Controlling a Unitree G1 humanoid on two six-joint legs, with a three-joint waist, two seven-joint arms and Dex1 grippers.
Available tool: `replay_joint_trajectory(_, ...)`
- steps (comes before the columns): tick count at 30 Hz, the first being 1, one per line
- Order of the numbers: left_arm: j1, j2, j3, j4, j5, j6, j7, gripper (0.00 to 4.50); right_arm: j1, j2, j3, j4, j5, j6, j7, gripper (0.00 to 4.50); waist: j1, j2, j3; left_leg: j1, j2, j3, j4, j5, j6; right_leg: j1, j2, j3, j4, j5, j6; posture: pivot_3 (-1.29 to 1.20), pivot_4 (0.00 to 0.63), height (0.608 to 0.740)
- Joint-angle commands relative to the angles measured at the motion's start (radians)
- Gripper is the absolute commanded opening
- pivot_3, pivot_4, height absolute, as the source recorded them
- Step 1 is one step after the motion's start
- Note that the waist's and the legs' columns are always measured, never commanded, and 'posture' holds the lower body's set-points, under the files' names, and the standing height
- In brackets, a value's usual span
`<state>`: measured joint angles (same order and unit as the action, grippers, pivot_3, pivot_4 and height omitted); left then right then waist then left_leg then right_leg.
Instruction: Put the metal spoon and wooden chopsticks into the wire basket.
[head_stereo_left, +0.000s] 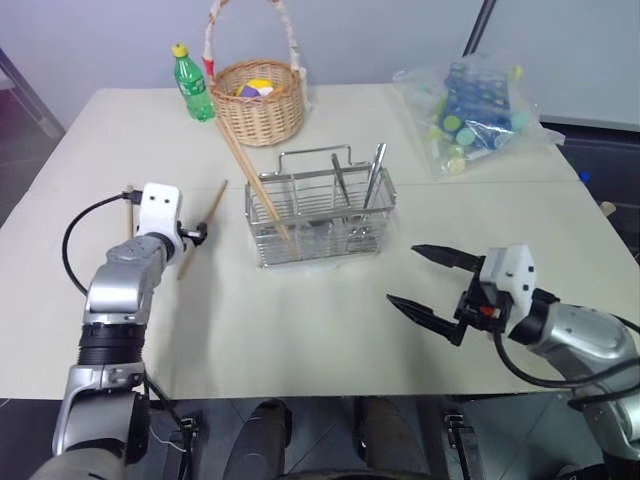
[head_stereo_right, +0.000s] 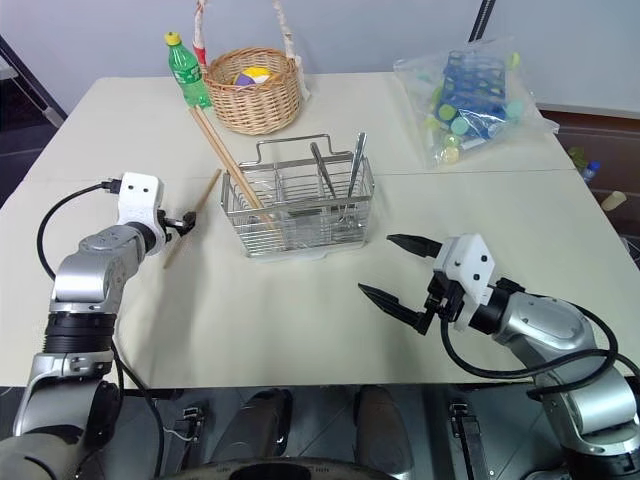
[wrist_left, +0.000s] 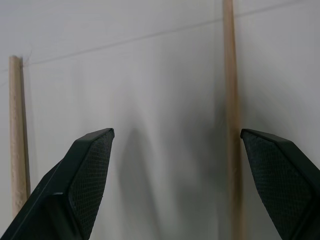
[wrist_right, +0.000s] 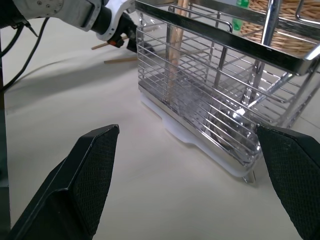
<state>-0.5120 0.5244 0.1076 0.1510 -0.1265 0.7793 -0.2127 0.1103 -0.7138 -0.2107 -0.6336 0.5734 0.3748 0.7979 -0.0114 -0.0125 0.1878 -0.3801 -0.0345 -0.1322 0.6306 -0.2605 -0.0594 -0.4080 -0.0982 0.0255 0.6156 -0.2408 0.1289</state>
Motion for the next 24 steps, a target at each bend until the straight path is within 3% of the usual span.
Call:
replay_joint_trajectory(1, -0.027, 0.032, -0.005, 0.023, 0.024, -0.004, -0.022, 4.26, 0.031, 0.004, -0.056, -0.038, 0.007, -0.043, 0.007, 4.46, 0.0, 0.0, 0.0, 0.0, 0.0, 0.0, 0.0, 0.0, 0.0, 0.0, 0.0, 0.0, 0.0, 0.0, 0.0, 0.0, 0.15, 0.74)
replay_joint_trajectory(16, -0.056, 0.063, -0.038, 0.093, 0.049, 0.017, -0.095, 4.26, 0.109, 0.006, -0.102, -0.069, 0.015, -0.073, -0.005, 4.46, -0.002, 0.0, 0.0, 0.005, 0.0, 0.0, 0.0, 0.0, 0.0, 0.004, 0.0, 0.0, 0.001, 0.0, 0.0, 0.0, 0.15, 0.74)
replay_joint_trajectory(24, -0.113, 0.172, -0.038, 0.175, 0.056, 0.074, -0.178, 4.26, 0.086, 0.013, -0.083, -0.037, 0.002, -0.077, -0.018, 4.46, -0.007, 0.0, 0.0, 0.005, 0.0, 0.0, -0.001, 0.0, 0.0, 0.004, 0.0, 0.0, 0.002, 0.0, 0.0, 0.0, 0.15, 0.74)
